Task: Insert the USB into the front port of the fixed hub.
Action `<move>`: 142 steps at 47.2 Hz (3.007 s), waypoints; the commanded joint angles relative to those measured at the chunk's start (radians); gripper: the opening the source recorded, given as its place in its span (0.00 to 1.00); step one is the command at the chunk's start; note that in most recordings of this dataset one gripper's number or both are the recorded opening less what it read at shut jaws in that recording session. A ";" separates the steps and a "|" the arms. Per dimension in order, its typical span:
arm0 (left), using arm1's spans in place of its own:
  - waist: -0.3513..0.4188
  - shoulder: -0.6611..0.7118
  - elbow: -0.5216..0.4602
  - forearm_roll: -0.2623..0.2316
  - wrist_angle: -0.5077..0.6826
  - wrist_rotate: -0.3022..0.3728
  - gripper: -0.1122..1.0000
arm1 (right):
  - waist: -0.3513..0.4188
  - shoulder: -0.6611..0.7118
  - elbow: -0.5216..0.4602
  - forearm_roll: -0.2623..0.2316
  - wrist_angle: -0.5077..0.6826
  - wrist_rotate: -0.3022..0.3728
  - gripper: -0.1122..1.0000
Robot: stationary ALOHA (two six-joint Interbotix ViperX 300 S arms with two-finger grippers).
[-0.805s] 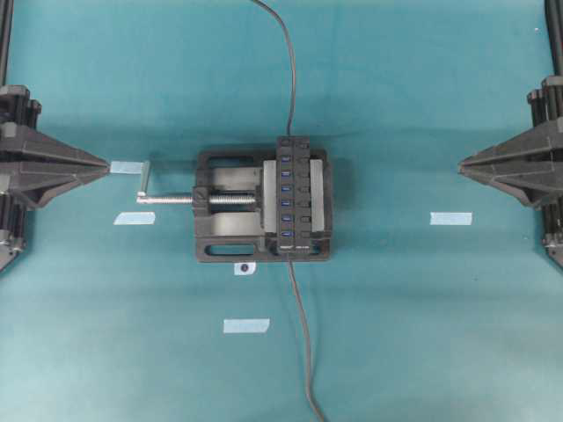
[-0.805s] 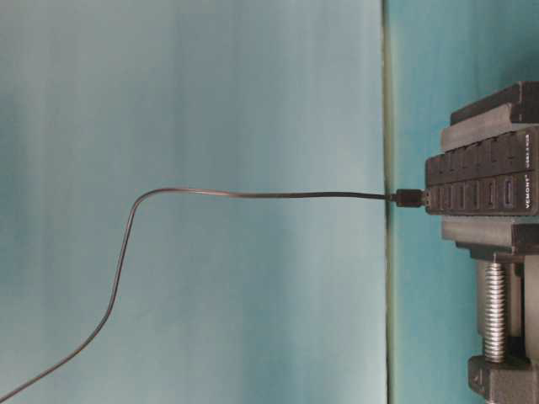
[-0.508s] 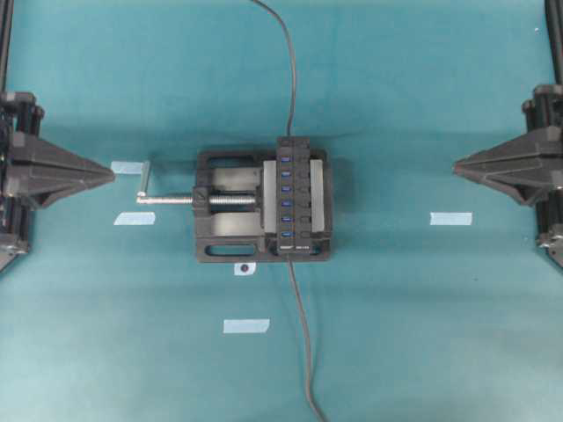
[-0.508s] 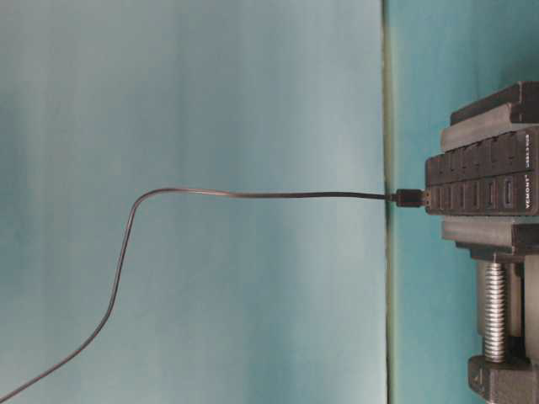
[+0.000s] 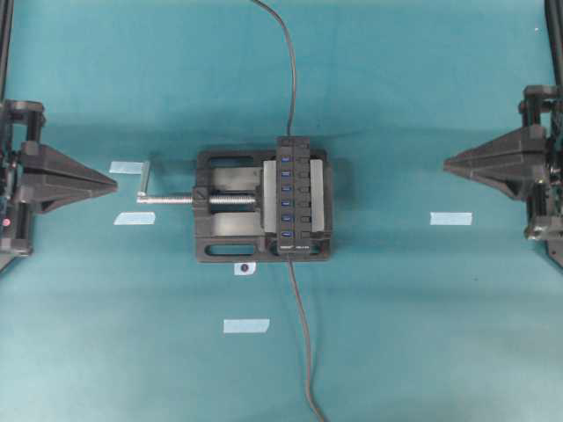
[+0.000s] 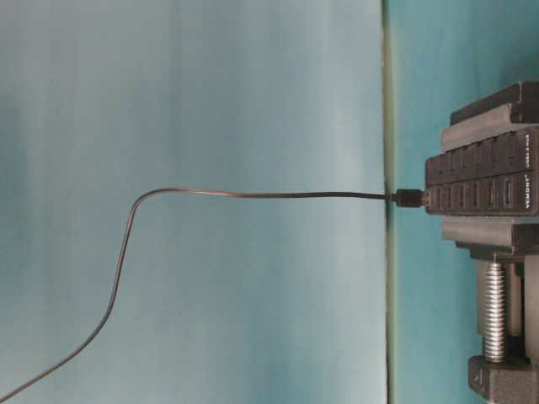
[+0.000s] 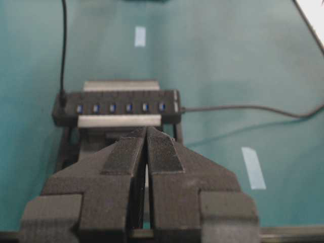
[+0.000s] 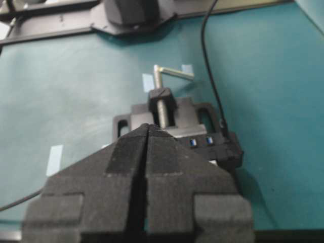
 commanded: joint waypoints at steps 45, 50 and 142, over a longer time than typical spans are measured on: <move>0.000 0.054 -0.074 0.002 0.095 -0.009 0.10 | -0.100 0.129 -0.129 -0.017 0.155 0.011 0.07; 0.002 0.058 -0.078 0.002 0.098 -0.009 0.10 | -0.100 0.175 -0.150 -0.017 0.169 0.009 0.07; -0.003 0.081 -0.078 0.002 0.091 -0.009 0.10 | -0.163 0.845 -0.502 -0.040 0.153 -0.048 0.07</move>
